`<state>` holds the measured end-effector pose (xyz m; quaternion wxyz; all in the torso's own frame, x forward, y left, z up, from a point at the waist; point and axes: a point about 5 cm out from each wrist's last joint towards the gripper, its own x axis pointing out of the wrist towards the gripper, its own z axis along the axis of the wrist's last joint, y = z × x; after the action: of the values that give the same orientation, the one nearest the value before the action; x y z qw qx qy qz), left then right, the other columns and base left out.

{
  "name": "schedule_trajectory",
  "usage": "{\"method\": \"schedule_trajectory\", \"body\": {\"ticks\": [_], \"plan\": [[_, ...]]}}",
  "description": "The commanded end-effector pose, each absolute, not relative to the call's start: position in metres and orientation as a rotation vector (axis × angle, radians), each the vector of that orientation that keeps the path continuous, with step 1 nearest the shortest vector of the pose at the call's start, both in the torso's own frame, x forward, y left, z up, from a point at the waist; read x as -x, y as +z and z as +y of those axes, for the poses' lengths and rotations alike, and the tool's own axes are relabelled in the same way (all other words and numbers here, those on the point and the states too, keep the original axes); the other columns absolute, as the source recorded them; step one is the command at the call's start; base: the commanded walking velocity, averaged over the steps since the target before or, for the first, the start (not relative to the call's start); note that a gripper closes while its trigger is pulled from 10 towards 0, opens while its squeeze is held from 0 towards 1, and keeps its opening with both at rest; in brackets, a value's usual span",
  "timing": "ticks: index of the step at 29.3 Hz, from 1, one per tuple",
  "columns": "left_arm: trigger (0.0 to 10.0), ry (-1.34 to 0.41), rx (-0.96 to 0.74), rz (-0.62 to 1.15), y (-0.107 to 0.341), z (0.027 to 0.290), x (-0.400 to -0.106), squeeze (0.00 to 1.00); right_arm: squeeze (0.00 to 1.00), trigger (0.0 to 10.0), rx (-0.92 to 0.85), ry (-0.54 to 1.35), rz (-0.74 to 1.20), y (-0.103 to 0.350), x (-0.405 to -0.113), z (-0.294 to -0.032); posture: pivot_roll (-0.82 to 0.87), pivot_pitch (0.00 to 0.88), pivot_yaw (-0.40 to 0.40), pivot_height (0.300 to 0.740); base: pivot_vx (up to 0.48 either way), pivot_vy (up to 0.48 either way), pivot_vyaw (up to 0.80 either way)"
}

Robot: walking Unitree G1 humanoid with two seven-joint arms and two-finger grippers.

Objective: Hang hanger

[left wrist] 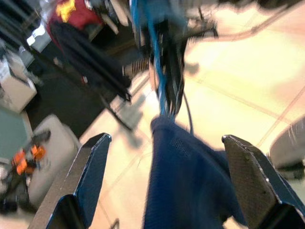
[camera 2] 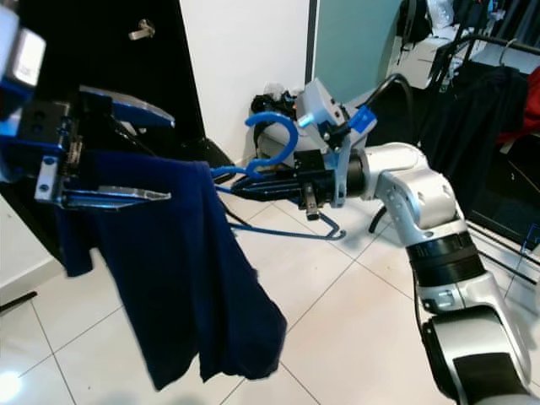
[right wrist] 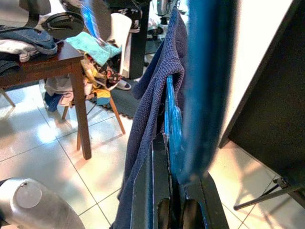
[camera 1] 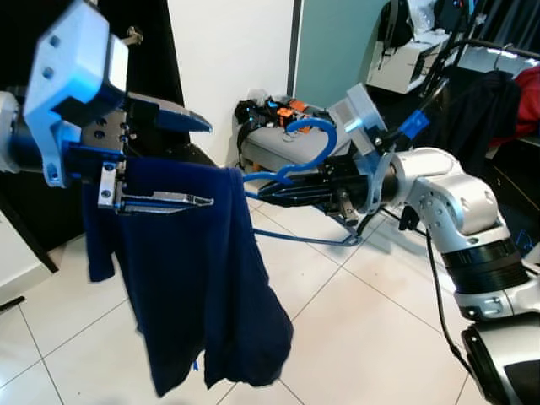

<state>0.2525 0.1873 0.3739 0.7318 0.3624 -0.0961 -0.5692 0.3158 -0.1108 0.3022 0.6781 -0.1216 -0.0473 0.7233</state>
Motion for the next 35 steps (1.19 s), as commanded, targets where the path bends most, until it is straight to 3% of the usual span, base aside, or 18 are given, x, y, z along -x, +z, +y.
{"method": "schedule_trajectory", "body": {"ticks": [1,3,4,5,6,7,8,22,32,33,34,35], "plan": [[10.0,-1.242,-0.849,-0.174,0.374,0.19,-0.253,0.0,0.0,10.0,0.309,1.658,-0.151,0.31,-0.311,-0.105,0.04,0.0,0.016,0.74,0.0,0.0,0.0],[10.0,-1.233,-0.891,-0.132,0.369,0.193,-0.258,0.0,0.0,10.0,0.317,1.68,-0.153,0.31,-0.308,-0.1,0.05,0.0,0.022,0.74,0.0,0.0,0.0],[9.3,-1.234,-0.9,-0.116,0.367,0.193,-0.259,0.0,0.0,10.0,0.319,1.686,-0.154,0.31,-0.307,-0.099,0.05,0.0,0.024,0.74,0.0,0.0,0.0],[9.3,-1.237,-0.912,-0.089,0.365,0.194,-0.26,0.0,0.0,10.0,0.321,1.693,-0.155,0.309,-0.306,-0.097,0.05,0.0,0.024,0.74,0.0,0.0,0.0],[2.2,-1.239,-0.943,-0.056,0.361,0.196,-0.261,0.0,0.0,10.0,0.324,1.699,-0.156,0.309,-0.306,-0.095,0.05,0.0,0.027,0.74,0.0,0.0,0.0],[2.2,-1.24,-0.966,-0.033,0.359,0.197,-0.262,0.0,0.0,10.0,0.325,1.703,-0.156,0.309,-0.305,-0.094,0.05,0.0,0.027,0.74,0.0,0.0,0.0],[0.0,-1.249,-0.98,0.005,0.355,0.199,-0.262,0.0,0.0,10.0,0.328,1.709,-0.155,0.308,-0.305,-0.092,0.05,0.0,0.027,0.74,0.0,0.0,0.0],[0.0,-1.286,-1.029,0.125,0.341,0.208,-0.263,0.0,0.0,10.0,0.358,1.71,-0.164,0.308,-0.302,-0.087,0.05,0.002,0.03,0.74,0.0,0.0,0.0],[0.0,-1.298,-0.959,0.012,0.344,0.196,-0.267,0.0,0.0,10.0,0.277,1.717,-0.249,0.316,-0.299,-0.082,0.04,0.004,0.029,0.74,0.0,0.0,0.0],[0.0,-1.295,-0.949,-0.012,0.345,0.194,-0.268,0.0,0.57,10.0,0.26,1.716,-0.254,0.317,-0.299,-0.082,0.04,0.004,0.028,0.74,0.0,0.0,0.0],[0.0,-1.295,-0.949,-0.012,0.345,0.194,-0.268,0.0,0.57,10.0,0.26,1.716,-0.254,0.317,-0.299,-0.082,0.04,0.004,0.028,0.74,0.0,0.0,0.0],[0.0,-1.283,-0.945,-0.038,0.347,0.194,-0.269,0.0,1.0,10.0,0.251,1.709,-0.255,0.317,-0.299,-0.083,0.04,0.005,0.027,0.74,0.0,0.0,0.0]]}}
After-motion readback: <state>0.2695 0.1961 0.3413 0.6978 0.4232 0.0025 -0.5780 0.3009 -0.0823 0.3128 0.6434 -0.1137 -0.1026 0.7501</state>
